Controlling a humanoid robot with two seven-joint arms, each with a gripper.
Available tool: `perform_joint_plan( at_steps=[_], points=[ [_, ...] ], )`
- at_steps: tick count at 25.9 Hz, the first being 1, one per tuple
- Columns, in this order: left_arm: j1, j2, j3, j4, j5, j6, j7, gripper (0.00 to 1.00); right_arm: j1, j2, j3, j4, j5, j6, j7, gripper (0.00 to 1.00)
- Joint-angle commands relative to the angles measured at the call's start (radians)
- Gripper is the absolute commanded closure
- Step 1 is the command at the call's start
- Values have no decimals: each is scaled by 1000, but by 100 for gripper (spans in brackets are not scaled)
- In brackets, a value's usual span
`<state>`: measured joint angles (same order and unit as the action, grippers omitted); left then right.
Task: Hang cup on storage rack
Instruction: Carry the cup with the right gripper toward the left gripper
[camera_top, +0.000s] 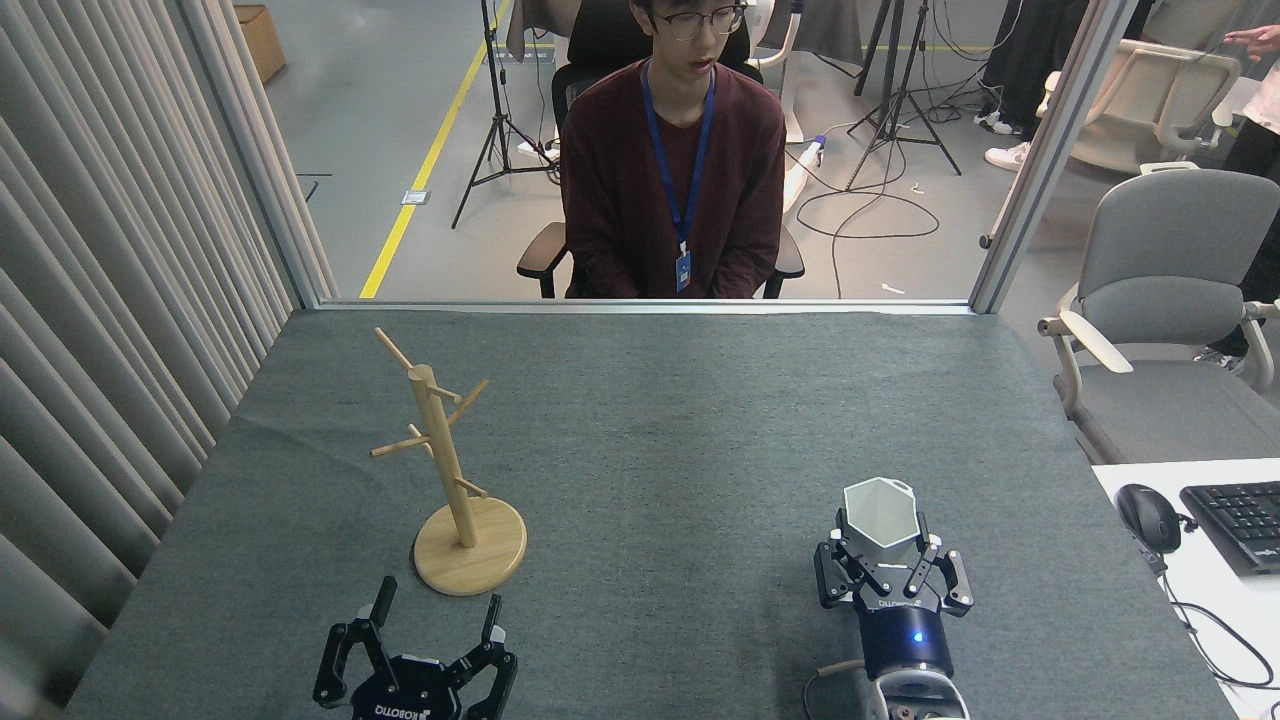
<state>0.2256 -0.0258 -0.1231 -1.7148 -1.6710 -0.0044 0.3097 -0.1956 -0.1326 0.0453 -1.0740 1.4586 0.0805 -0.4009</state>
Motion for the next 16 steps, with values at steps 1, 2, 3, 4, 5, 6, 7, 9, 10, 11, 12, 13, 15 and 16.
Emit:
perform_joint_plan(
  at_steps=[1,2,3,4,5,6,7,9,10,11,12,13,15,16],
  points=[
    [0,0,-20,6,-10,-35,28,1,113,4,1,-222,0,-39,-13,40],
    [-2,0,-43,11,-15,-66,25,1,140,7,1,-280,0,-56,-13,40],
    [-2,1,-69,20,-16,-92,22,1,166,8,2,-334,0,-68,-15,40],
    [-5,1,-93,34,-24,-105,19,1,192,15,4,-382,0,-84,-15,40],
    [-11,1,-116,55,-42,-105,15,1,209,33,11,-420,0,-102,-15,40],
    [-12,0,-136,80,-75,-109,15,1,223,56,27,-449,0,-122,-13,40],
    [-14,0,-152,100,-99,-114,15,1,232,73,45,-471,2,-133,-13,40],
    [-22,1,-181,135,-127,-129,15,1,249,84,100,-512,8,-140,-13,40],
    [-25,0,-190,149,-128,-135,15,1,252,87,128,-524,11,-140,-12,40],
    [-32,0,-193,156,-128,-135,15,1,252,90,153,-534,22,-137,-10,39],
    [-40,0,-196,164,-128,-135,15,1,254,94,176,-541,39,-136,-9,40],
    [-46,0,-201,172,-128,-135,15,1,257,107,197,-543,62,-134,-9,40],
    [-55,0,-207,175,-128,-135,15,1,283,134,234,-544,109,-134,-9,40],
    [-60,-2,-208,176,-128,-135,15,1,295,145,252,-544,132,-134,-9,40]
  ],
)
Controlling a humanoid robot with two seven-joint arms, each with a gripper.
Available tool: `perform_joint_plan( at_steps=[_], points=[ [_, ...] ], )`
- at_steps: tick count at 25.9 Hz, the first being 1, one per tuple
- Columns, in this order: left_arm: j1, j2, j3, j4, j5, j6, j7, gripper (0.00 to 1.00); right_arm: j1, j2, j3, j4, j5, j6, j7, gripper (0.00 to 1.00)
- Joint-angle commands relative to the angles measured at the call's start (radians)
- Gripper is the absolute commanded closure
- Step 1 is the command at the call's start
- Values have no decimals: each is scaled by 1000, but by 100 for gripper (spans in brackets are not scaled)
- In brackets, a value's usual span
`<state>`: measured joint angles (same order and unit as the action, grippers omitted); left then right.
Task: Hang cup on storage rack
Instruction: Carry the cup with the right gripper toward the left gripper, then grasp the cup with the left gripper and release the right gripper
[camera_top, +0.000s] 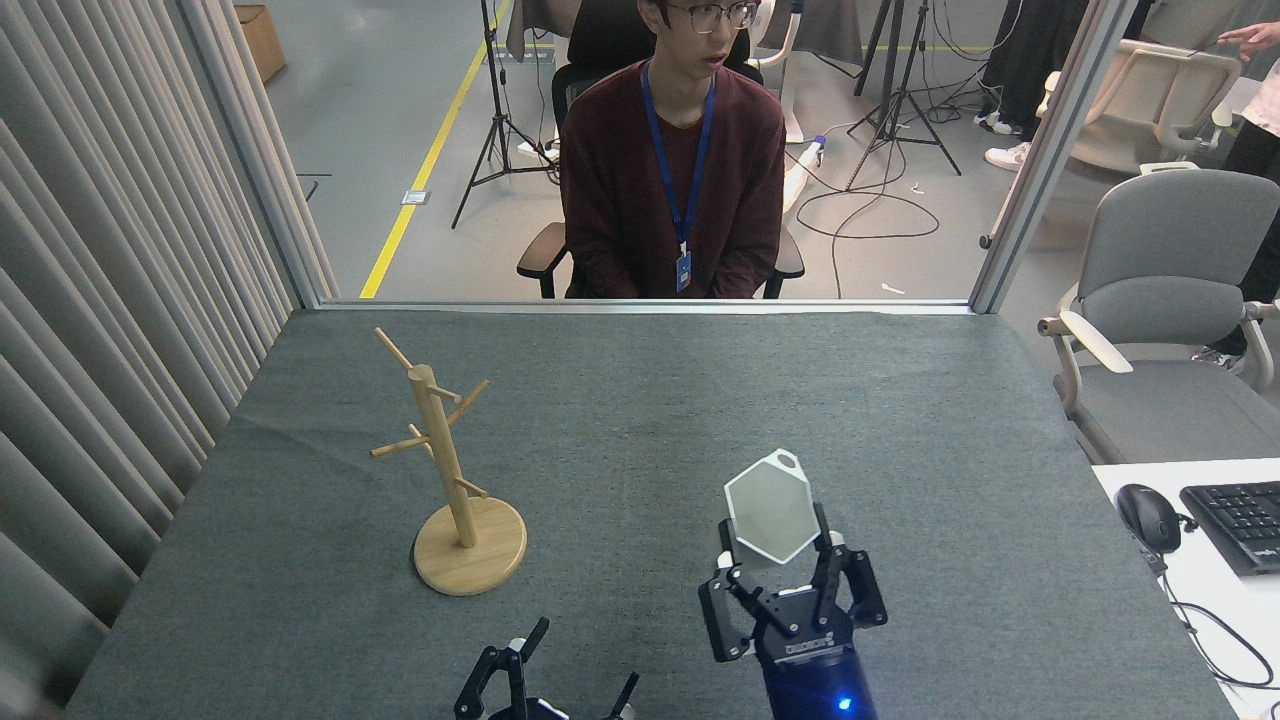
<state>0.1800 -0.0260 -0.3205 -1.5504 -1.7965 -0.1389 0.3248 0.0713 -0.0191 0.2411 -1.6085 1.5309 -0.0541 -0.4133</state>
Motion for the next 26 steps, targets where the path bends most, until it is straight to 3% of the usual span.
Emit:
perform_joint_plan(
  at_steps=[1,6,18,26],
  points=[
    [-19,-2,-11,12,-3,-1,-1,1,39,44,75,-8,81,2,4,40],
    [-25,-2,-12,12,-3,-1,-1,1,71,74,139,-8,127,5,4,39],
    [-25,-2,-12,3,-3,-1,0,1,101,68,251,-2,158,57,-2,39],
    [-31,0,-12,1,-1,-1,0,1,134,59,268,10,170,59,-27,39]
  ],
)
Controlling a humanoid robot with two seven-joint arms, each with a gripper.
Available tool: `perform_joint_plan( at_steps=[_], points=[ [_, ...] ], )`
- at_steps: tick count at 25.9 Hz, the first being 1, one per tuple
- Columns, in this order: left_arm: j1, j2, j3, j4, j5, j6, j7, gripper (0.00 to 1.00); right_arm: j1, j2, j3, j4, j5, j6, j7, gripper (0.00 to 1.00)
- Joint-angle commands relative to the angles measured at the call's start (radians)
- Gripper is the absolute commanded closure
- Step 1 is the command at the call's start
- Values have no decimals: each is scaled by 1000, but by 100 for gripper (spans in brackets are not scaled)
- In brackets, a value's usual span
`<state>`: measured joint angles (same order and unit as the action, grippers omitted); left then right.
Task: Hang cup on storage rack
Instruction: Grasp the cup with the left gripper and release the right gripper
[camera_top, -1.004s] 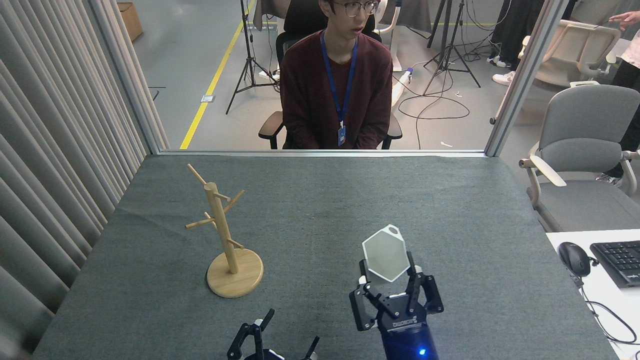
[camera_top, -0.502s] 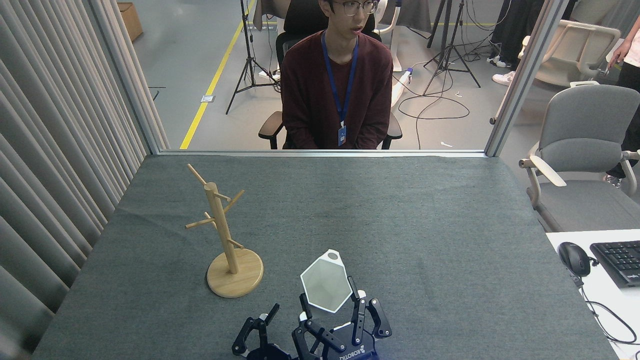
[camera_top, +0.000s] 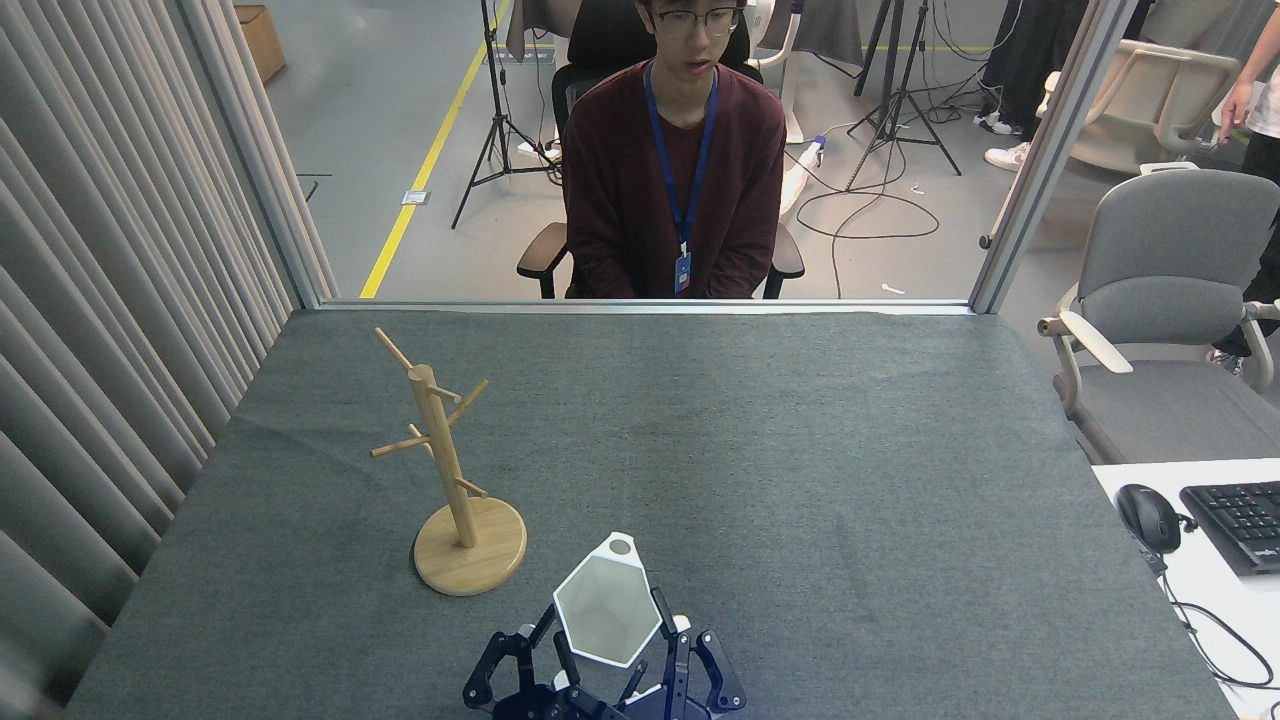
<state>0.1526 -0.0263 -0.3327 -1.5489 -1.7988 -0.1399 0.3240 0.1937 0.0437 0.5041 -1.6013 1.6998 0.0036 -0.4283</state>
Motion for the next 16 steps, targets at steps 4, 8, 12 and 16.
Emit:
perform_joint_plan(
  at_steps=[4,8,12,16],
  points=[
    [-13,-1,0,0,2,0,4,1,13,-4,7,9,3,4,-18,39],
    [-21,0,1,-5,1,0,4,26,13,-4,8,14,3,10,-21,39],
    [-21,0,1,-11,1,0,6,42,13,-4,8,21,3,10,-23,39],
    [-21,2,1,-11,1,0,10,42,13,-4,8,20,3,10,-26,38]
  ],
)
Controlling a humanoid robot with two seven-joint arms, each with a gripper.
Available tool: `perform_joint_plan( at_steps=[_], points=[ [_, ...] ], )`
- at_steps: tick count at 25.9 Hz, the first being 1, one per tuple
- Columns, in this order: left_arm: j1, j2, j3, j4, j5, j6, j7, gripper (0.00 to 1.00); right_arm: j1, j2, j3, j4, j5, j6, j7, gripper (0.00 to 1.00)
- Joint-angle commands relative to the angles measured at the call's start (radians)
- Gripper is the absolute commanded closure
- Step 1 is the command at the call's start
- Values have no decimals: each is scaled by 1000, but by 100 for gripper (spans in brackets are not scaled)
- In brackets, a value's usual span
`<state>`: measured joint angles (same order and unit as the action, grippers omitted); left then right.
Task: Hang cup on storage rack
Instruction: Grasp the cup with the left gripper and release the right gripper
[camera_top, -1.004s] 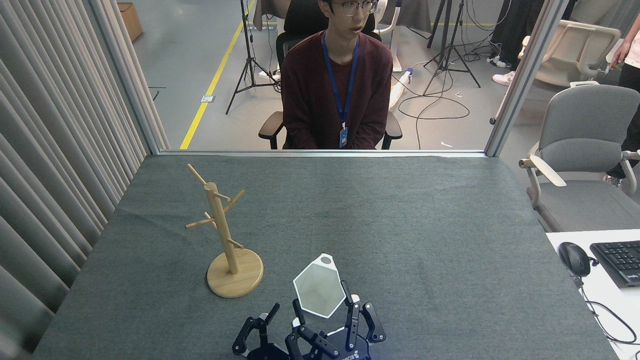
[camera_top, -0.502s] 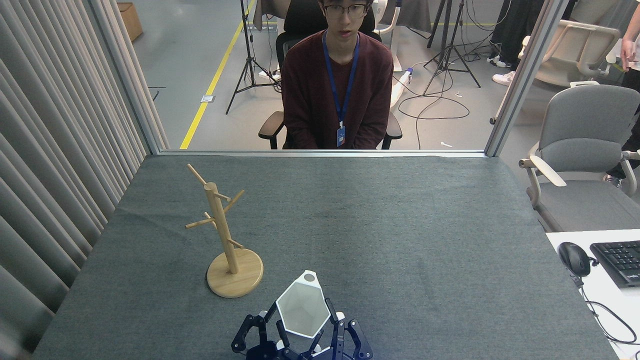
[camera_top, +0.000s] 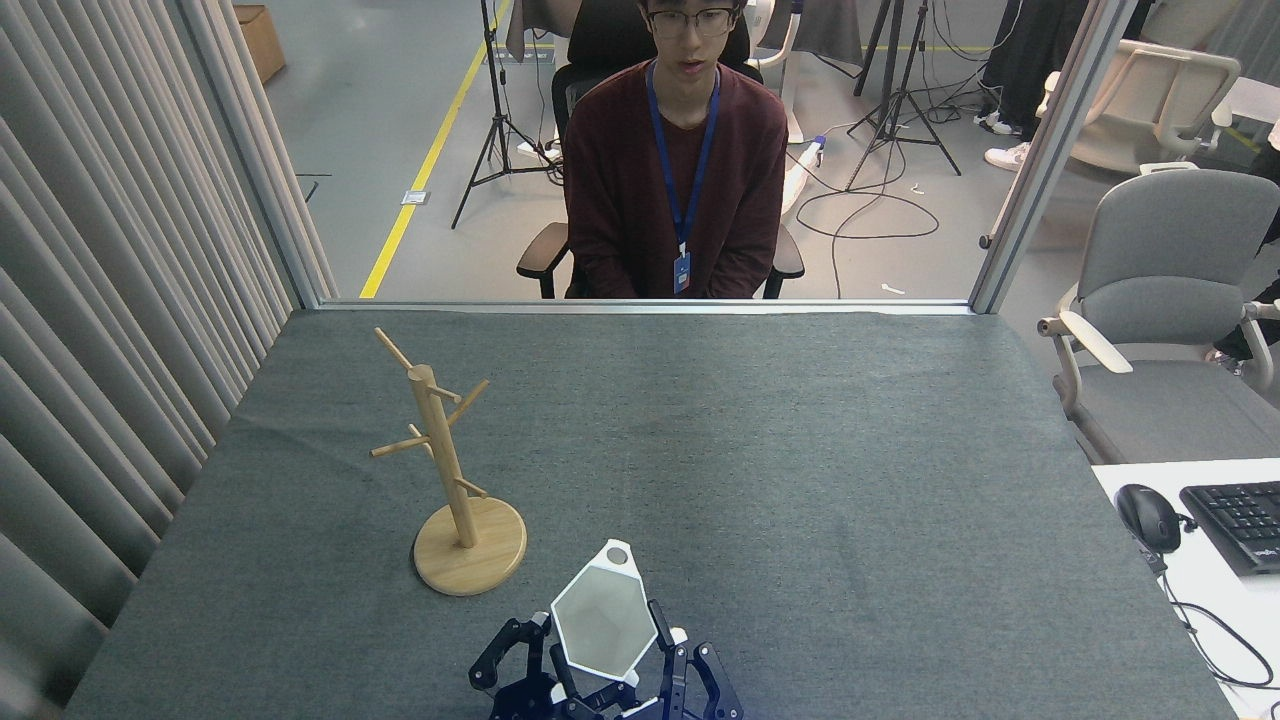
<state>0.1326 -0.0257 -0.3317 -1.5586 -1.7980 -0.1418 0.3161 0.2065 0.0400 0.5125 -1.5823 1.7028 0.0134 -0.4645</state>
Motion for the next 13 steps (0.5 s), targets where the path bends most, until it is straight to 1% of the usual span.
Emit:
perform_joint_plan(
  at_steps=[1,3,4,9,13],
  points=[
    [-1,1,-1,-1,0,2,18,42,1,0,0,1,-2,0,0,33],
    [-1,1,-1,-1,0,2,18,42,1,0,-2,-1,-3,0,-13,4],
    [-1,0,-1,-1,0,2,20,41,1,0,-2,-2,-3,-1,-16,2],
    [1,0,-1,0,0,5,20,40,7,-3,0,-34,-5,-9,-43,2],
    [1,0,-1,6,2,8,20,40,14,-8,-3,-85,-12,-6,-51,2]
  ],
)
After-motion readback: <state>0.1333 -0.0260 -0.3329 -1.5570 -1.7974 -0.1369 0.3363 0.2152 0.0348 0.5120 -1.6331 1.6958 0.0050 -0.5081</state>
